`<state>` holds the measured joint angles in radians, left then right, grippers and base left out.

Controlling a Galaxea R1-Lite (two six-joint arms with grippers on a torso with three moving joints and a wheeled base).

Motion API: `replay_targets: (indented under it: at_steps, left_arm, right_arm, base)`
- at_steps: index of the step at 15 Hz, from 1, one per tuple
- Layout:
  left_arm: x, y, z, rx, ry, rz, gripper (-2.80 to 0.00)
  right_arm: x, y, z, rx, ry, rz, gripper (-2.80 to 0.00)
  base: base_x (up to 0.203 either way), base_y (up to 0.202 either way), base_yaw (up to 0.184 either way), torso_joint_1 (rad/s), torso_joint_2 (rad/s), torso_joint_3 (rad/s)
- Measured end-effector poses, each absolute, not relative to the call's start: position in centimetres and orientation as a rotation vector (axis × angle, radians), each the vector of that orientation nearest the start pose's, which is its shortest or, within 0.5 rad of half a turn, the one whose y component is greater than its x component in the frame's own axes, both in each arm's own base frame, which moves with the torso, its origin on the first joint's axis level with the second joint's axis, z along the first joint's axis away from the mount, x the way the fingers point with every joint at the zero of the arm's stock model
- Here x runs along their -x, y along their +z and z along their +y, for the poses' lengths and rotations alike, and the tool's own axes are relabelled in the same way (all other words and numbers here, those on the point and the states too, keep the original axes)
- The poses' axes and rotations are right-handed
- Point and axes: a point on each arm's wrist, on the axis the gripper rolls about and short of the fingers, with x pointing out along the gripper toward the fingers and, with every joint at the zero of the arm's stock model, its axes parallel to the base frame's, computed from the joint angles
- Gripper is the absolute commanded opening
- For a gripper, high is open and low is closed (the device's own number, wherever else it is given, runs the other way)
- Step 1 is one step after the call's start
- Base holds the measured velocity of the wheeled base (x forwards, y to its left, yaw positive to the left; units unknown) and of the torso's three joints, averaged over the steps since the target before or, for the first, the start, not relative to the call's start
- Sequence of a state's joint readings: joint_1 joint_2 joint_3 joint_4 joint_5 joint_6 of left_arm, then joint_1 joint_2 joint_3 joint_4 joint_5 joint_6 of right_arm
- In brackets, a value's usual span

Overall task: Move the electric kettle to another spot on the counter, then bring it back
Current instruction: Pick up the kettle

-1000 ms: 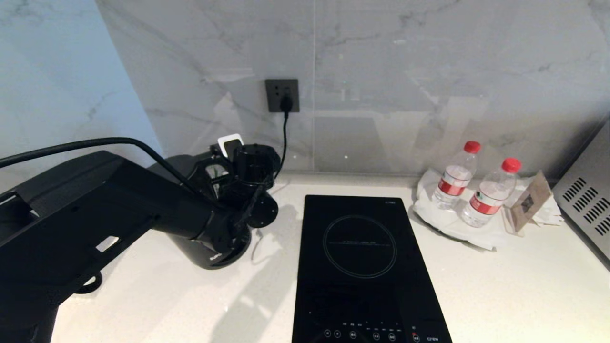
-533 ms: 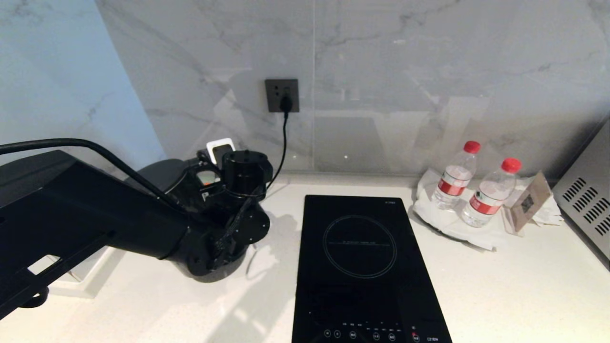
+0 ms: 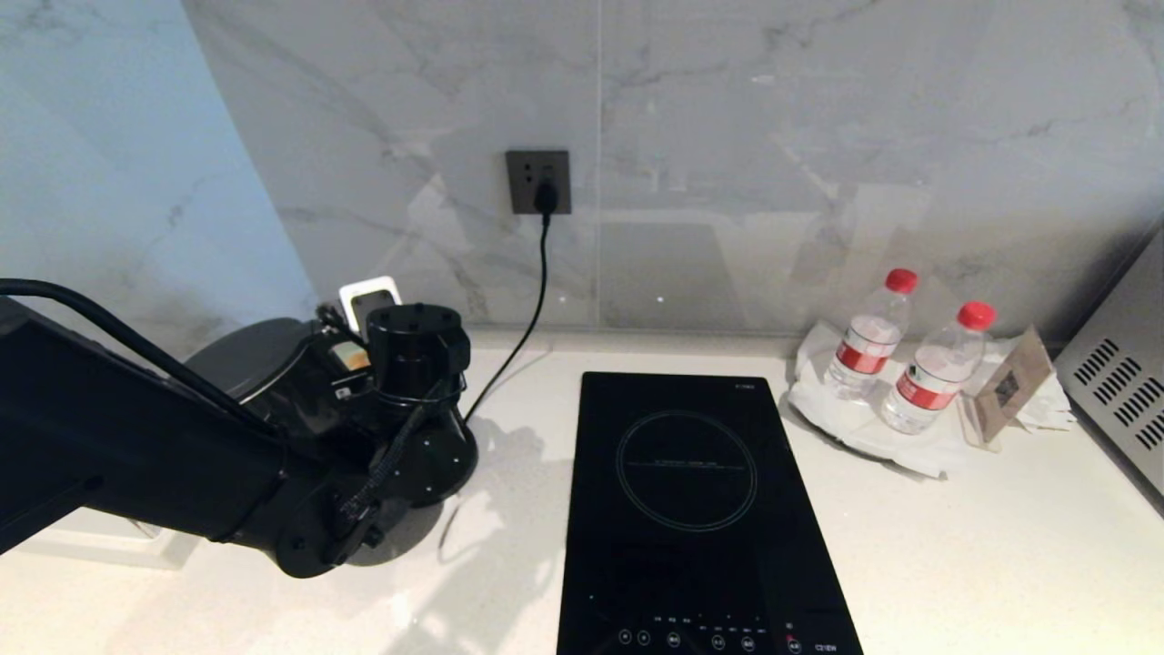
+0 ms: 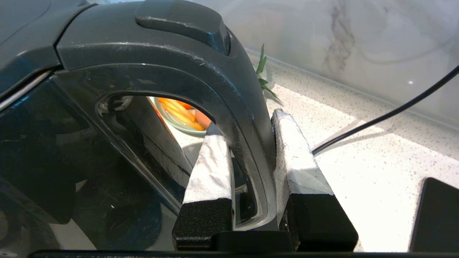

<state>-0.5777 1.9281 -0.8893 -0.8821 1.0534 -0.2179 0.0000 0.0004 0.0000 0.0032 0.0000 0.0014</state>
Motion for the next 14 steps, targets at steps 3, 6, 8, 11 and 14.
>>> replay_targets:
  at_steps: [3, 6, 8, 11, 14]
  left_arm:
    - [-30.22, 15.79, -17.27, 0.105, 0.469, 0.053, -2.80]
    - [-30.27, 16.17, -17.37, 0.116, 0.456, 0.045, -2.80]
    - [-30.23, 16.21, -17.37, 0.116, 0.444, 0.047, -2.80]
    - [-30.18, 16.23, -17.47, 0.116, 0.431, 0.048, -2.80]
    - [-30.02, 16.26, -17.82, 0.115, 0.404, 0.051, -2.80]
  right_arm:
    - [2.28, 7.52, 0.00, -0.002, 0.000, 0.004, -2.80]
    - [2.28, 7.52, 0.00, -0.002, 0.000, 0.004, -2.80]
    - [2.28, 7.52, 0.00, -0.002, 0.000, 0.003, -2.80]
    - [2.28, 7.52, 0.00, -0.002, 0.000, 0.003, -2.80]
    - [2.28, 7.52, 0.00, -0.002, 0.000, 0.004, -2.80]
  base:
    - [0.000, 0.000, 0.000, 0.000, 0.00, 0.000]
    - [0.000, 0.000, 0.000, 0.000, 0.00, 0.000]
    - [0.000, 0.000, 0.000, 0.000, 0.00, 0.000]
    - [0.000, 0.000, 0.000, 0.000, 0.00, 0.000]
    - [0.000, 0.000, 0.000, 0.000, 0.00, 0.000]
